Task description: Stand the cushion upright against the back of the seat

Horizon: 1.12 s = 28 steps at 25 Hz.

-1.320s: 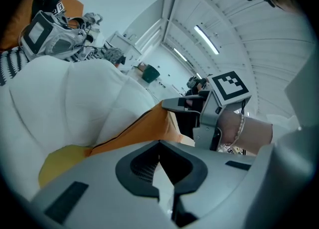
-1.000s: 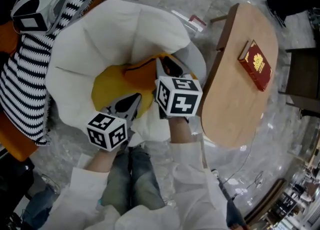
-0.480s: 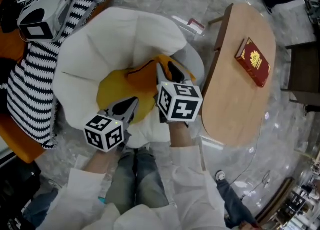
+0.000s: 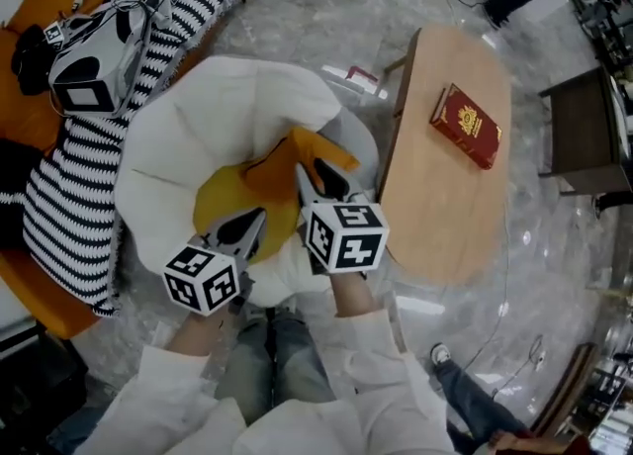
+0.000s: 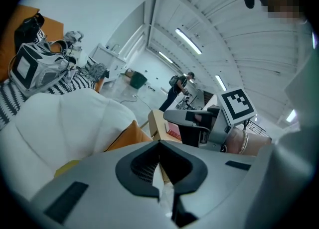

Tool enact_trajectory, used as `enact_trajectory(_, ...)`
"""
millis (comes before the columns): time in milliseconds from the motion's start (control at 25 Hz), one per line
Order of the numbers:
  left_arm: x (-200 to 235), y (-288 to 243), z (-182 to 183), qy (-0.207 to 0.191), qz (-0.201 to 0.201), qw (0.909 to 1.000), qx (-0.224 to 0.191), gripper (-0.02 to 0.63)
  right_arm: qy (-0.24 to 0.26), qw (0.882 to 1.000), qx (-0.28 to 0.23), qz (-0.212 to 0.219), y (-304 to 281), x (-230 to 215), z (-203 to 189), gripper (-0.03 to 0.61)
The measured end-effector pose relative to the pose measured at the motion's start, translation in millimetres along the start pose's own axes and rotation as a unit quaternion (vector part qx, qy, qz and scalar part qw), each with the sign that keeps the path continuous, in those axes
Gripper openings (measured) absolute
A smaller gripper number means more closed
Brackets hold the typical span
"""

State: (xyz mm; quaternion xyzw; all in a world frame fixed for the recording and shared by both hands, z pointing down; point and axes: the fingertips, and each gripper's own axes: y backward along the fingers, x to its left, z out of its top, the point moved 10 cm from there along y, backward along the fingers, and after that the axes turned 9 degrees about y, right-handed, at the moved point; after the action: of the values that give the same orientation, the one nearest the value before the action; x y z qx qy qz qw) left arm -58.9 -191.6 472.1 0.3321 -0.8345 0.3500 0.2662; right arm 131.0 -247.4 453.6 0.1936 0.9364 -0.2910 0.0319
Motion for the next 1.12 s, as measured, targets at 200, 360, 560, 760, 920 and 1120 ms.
enact_trajectory(200, -32.9, 27.7, 4.3, -0.005, -0.006, 0.9999, -0.008, 0.008, -0.005, 1.0, -0.019, -0.005, 53.0, 13.9, 16.3, 0.123)
enact_trajectory(360, -61.0, 52.4, 12.3, -0.014, -0.012, 0.9996, -0.02, 0.008, -0.012, 0.999, -0.041, -0.004, 93.0, 30.8, 33.5, 0.123)
enact_trajectory(560, -99.1, 86.2, 21.4, -0.026, -0.035, 0.9989, -0.02, 0.008, -0.005, 0.997, -0.079, 0.009, 141.5, 59.1, 49.6, 0.116)
enact_trajectory(760, -140.0, 110.9, 31.3, -0.062, -0.054, 0.9965, -0.012, 0.008, 0.016, 0.993, -0.107, 0.037, 187.7, 82.0, 66.8, 0.069)
enact_trajectory(920, -167.7, 130.5, 31.3, -0.062, -0.07, 0.9953, -0.025, 0.008, 0.041, 0.99, -0.129, 0.044, 227.9, 99.5, 76.2, 0.043)
enact_trajectory(1120, -190.0, 155.1, 23.9, -0.077, -0.079, 0.9932, -0.038, 0.008, 0.062, 0.984, -0.149, 0.072, 259.6, 120.7, 75.0, 0.025)
